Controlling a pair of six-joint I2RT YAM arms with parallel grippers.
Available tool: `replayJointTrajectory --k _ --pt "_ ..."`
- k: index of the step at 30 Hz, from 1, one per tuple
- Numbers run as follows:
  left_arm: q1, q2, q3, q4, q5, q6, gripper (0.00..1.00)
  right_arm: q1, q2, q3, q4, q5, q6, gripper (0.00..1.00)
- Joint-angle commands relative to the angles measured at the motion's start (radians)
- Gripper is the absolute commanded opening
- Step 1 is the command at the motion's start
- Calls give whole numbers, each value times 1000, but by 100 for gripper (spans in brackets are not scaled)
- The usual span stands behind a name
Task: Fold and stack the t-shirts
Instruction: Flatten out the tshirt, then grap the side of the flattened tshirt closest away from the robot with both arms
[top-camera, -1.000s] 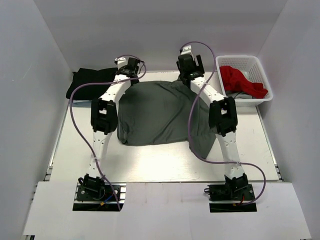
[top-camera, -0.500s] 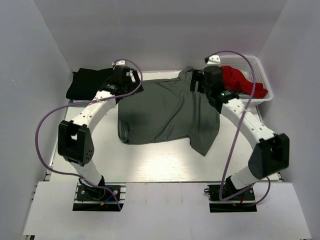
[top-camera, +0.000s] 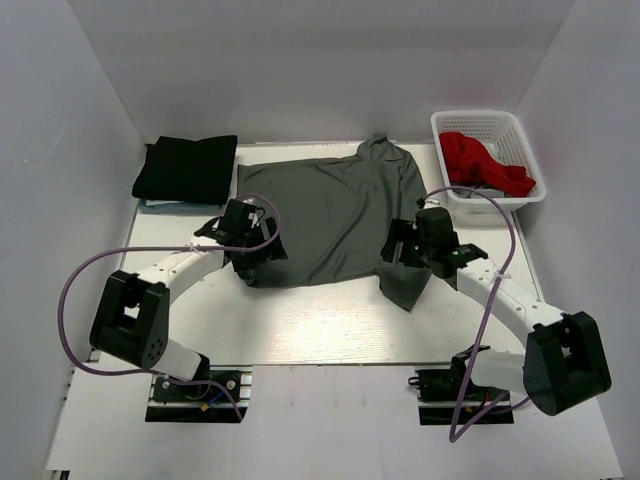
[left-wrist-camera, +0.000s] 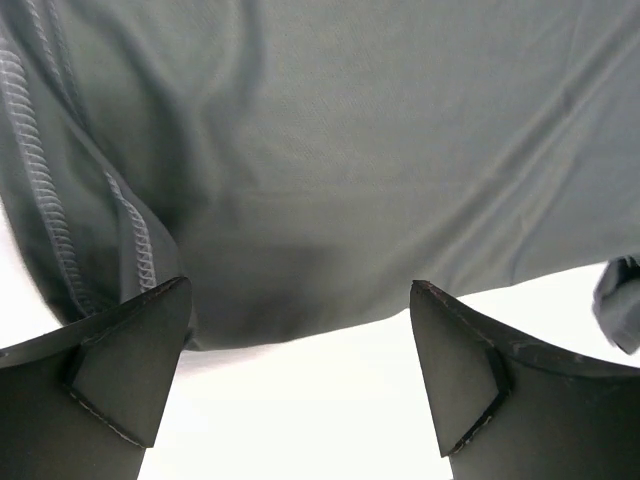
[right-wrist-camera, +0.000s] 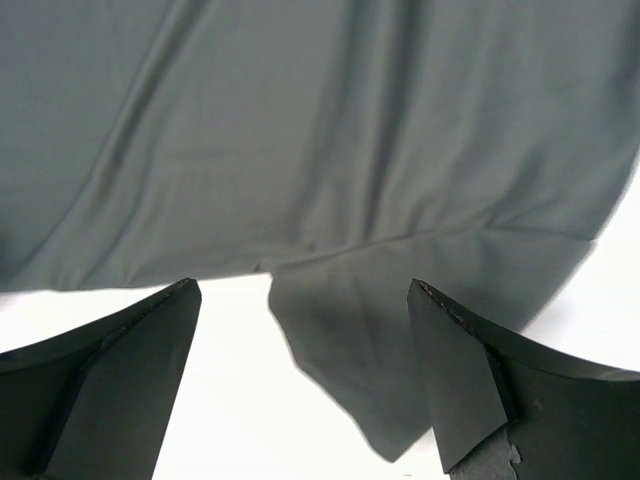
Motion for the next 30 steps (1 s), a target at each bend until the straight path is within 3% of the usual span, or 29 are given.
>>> replayJointTrajectory --k 1,8,14,18,22,27,30 --pt "-5 -41 -41 54 52 -22 100 1 4 -28 46 -86 46 90" --pt "18 -95 -67 -103 -191 -95 100 -1 51 -164 95 -143 121 90" --pt "27 -143 -67 -266 -494 -247 100 -5 47 -173 -8 -3 138 90" --pt "27 -143 -77 -277 -523 -267 100 -5 25 -187 -49 35 144 90" --pt "27 -134 -66 -291 -497 -267 100 -2 -2 -192 -34 -24 84 90" --pt "27 -216 -101 -291 -429 -267 100 -4 -134 -181 6 -97 21 90" --pt "27 -267 -150 -291 -416 -290 100 -4 -238 -155 -80 -9 24 90"
